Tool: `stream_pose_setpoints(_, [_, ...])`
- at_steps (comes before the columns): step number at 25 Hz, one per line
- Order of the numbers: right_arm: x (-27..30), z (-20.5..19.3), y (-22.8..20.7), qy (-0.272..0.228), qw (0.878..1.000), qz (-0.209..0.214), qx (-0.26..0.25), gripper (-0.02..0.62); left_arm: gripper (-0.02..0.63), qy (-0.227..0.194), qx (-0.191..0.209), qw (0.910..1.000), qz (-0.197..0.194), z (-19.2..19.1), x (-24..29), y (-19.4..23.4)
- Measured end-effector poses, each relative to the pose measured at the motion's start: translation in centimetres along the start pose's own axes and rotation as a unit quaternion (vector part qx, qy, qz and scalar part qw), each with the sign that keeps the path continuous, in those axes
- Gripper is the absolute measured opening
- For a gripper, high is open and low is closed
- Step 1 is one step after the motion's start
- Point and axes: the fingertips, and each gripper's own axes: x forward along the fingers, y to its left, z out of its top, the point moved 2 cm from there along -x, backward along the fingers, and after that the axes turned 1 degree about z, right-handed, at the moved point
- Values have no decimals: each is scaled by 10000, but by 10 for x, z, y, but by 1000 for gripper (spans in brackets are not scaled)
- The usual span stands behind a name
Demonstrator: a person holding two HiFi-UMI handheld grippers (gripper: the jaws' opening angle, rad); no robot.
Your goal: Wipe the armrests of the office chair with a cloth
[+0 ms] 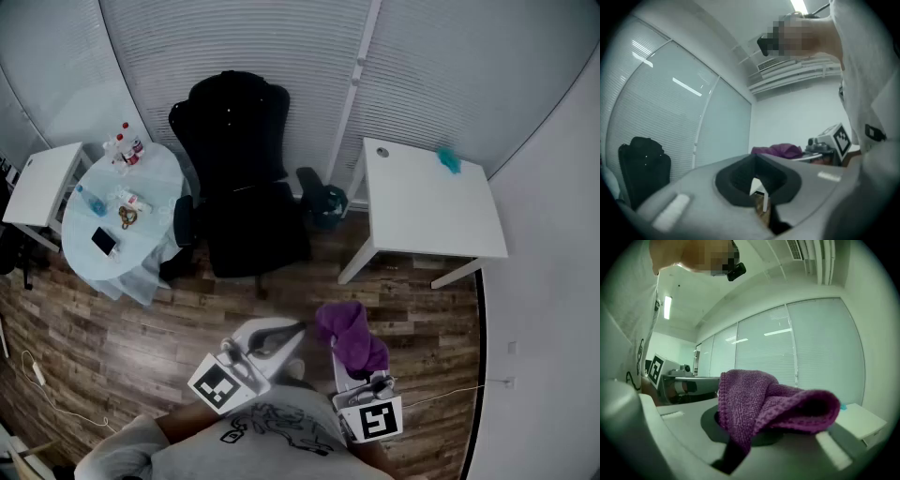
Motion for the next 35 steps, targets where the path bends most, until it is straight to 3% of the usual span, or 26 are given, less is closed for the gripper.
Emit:
stream_pose_setpoints(7, [-4,-1,-16,-1,9999,-14,138,32,2,151,-15,9999,40,-9,14,-5])
stream_pose_setpoints(23, [-7,-7,-67,15,9996,176,214,32,2,60,-127,9998,109,-22,72,-7])
stream_pose_setpoints(29, [16,-11,-76,38,9996,187,186,32,2,63,-172,9998,129,-27,79,19])
stream_pose_setpoints(35, [69,-14,-98,42,9996,171,243,32,2,12,-245,9997,52,-31,100,73])
